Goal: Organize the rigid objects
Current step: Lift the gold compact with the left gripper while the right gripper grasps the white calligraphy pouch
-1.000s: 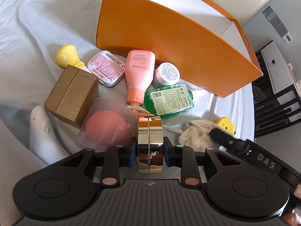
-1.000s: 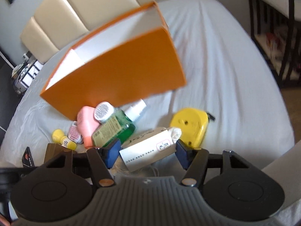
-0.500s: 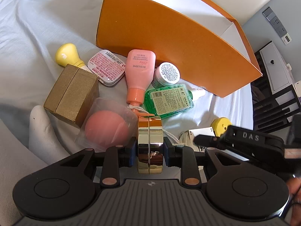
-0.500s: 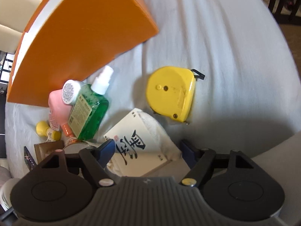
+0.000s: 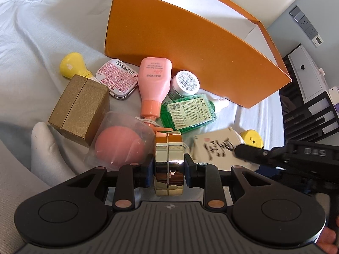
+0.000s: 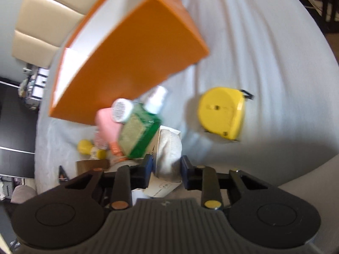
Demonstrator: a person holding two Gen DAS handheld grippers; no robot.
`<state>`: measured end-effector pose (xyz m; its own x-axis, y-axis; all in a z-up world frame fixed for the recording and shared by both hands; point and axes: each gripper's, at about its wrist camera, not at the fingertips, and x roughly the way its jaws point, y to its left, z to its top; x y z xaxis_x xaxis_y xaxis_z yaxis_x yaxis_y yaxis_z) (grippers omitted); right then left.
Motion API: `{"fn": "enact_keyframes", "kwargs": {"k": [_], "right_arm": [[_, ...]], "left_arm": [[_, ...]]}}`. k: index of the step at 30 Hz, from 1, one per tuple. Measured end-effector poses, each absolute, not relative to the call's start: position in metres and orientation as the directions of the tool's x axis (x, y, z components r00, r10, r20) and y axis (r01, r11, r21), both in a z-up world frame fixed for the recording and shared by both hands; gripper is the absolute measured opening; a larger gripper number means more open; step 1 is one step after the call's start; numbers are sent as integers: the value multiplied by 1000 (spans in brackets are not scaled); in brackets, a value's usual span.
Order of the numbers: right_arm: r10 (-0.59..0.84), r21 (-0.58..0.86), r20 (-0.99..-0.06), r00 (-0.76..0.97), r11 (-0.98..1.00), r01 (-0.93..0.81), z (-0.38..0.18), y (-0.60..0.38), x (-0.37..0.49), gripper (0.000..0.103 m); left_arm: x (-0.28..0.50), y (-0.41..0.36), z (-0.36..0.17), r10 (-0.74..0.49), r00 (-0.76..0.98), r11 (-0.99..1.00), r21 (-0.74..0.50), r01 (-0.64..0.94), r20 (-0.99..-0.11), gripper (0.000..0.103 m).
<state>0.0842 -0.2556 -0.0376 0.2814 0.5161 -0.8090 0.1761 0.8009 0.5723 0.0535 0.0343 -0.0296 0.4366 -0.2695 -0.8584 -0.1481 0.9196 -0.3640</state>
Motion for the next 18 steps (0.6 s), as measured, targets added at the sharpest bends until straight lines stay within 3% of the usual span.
{"fn": "enact_keyframes", "kwargs": {"k": [5,7,18], "right_arm": [[477,539,-821,312,829,150,-33,-229,81,31],[429,488,-847,314,862,139,-37,-220,80,41],[417,506,-817,399,850,146,-29,-227,61,27]], "left_arm": [[52,35,-29,-271,441,919,-366,-144,-855,32],[52,35,-29,-273,444,919,-367,-142,-853,32],[50,31,-31,-262,467,929,-351,-114,-844,31]]}}
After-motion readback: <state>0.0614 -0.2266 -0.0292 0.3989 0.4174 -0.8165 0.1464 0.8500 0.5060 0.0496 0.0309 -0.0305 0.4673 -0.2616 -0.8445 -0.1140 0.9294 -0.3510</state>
